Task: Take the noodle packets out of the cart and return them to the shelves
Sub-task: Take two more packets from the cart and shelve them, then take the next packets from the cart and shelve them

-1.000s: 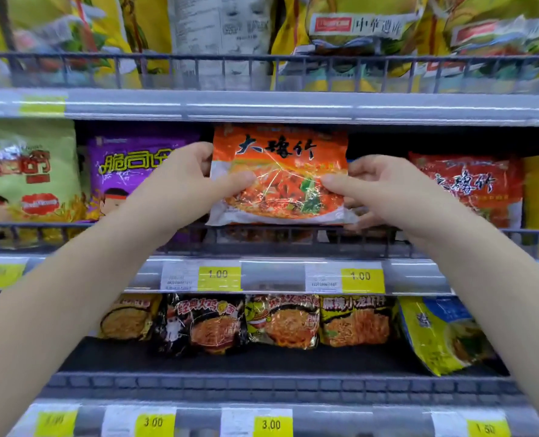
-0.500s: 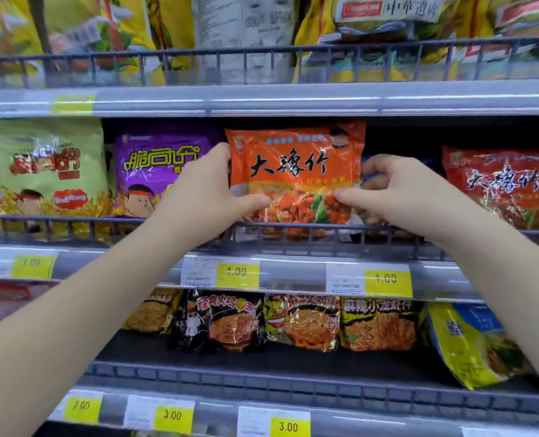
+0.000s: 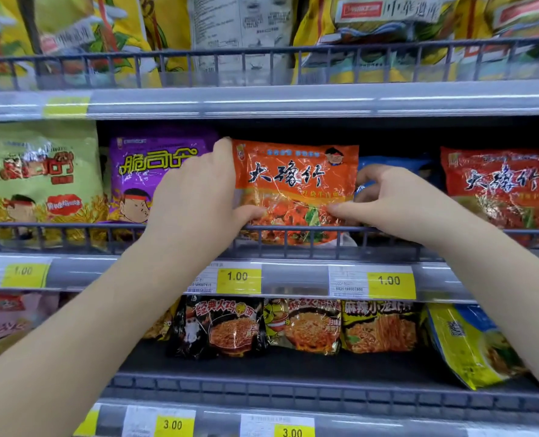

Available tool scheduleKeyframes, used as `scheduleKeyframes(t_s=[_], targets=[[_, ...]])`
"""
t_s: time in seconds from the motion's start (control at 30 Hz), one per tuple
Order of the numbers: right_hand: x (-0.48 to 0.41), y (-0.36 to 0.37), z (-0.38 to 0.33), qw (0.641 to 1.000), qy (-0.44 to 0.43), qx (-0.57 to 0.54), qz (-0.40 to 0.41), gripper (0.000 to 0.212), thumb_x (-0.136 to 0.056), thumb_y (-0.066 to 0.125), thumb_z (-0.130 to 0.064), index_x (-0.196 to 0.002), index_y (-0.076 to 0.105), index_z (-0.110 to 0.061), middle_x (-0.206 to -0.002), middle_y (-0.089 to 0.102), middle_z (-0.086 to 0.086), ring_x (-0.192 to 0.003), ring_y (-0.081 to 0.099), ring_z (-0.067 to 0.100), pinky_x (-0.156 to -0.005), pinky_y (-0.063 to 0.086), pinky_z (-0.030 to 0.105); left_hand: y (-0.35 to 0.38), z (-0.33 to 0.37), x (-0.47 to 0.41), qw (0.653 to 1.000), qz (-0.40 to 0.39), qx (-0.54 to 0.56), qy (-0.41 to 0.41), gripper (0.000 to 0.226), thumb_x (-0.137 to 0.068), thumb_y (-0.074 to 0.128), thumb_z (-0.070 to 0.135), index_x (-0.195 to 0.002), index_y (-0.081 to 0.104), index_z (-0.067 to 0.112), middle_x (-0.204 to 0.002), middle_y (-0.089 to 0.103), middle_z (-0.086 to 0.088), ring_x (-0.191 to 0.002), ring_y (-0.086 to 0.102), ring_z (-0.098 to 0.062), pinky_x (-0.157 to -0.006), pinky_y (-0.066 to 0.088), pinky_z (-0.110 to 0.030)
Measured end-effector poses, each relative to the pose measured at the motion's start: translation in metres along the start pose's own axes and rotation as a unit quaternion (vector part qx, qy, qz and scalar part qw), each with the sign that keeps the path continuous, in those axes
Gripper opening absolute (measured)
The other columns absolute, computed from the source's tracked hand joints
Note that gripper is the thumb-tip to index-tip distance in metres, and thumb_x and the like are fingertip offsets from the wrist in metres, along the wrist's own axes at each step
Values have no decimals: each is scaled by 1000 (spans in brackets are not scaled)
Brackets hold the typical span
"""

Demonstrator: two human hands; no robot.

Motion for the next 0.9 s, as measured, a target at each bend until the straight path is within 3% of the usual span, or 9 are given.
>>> scheduleKeyframes(t_s=[0.17, 0.3, 0.5, 0.7, 0.8, 0.9], targets=[[-2, -1, 1, 999, -4, 14, 40, 47, -79, 81, -56, -107, 57, -27, -88, 74, -10, -62, 59, 1, -58, 45, 26, 2, 1, -4, 1000, -10, 7, 8, 83, -75, 78, 63, -134, 44, 14, -106, 64, -5, -101, 62, -31, -73, 50, -42], [-2, -1, -1, 998, -17, 2, 60, 46, -79, 83, -53, -107, 58, -26, -90, 73, -11, -67, 58, 3, -58, 42, 26, 3, 1, -6, 999, -20, 46, 13, 82, -76, 82, 56, -136, 43, 16, -106, 61, -4, -100, 60, -30, -76, 53, -45], [2, -1, -1, 999, 19, 8, 34, 54, -77, 82, -57, -111, 55, -25, -98, 72, -10, -73, 61, 5, -60, 48, 27, 4, -5, -4, 999, -28, 42, 18, 80, -76, 78, 62, -134, 45, 17, -114, 57, -3, -105, 59, -28, -78, 50, -40], [13, -9, -2, 995, 45, 60, 72, 61, -80, 72, -68, -116, 57, -21, -101, 69, -5, -87, 62, 14, -67, 44, 30, 1, -12, 5, 996, -12, 81, 27, 76, -80, 76, 59, -139, 47, 20, -119, 51, 0, -110, 55, -22, -73, 40, -31], [26, -13, -8, 991, 19, 79, 107, 57, -85, 64, -69, -116, 55, -23, -96, 66, -12, -91, 62, 17, -75, 48, 36, -7, -16, 15, 993, 19, 109, 31, 67, -82, 77, 53, -135, 51, 22, -112, 47, 6, -103, 55, -17, -72, 40, -30], [45, -11, -23, 983, -66, 67, 155, 43, -86, 63, -64, -111, 54, -30, -93, 65, -17, -93, 64, 14, -81, 55, 41, -18, -23, 33, 988, 56, 142, 21, 57, -82, 76, 53, -128, 56, 25, -108, 49, 8, -88, 53, -10, -76, 49, -34]])
Point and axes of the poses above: each hand's wrist, its own x-axis away from the middle knuckle, its own y-axis out of the palm, z = x × y, the point moved 5 cm from there along -x, towards the middle knuckle
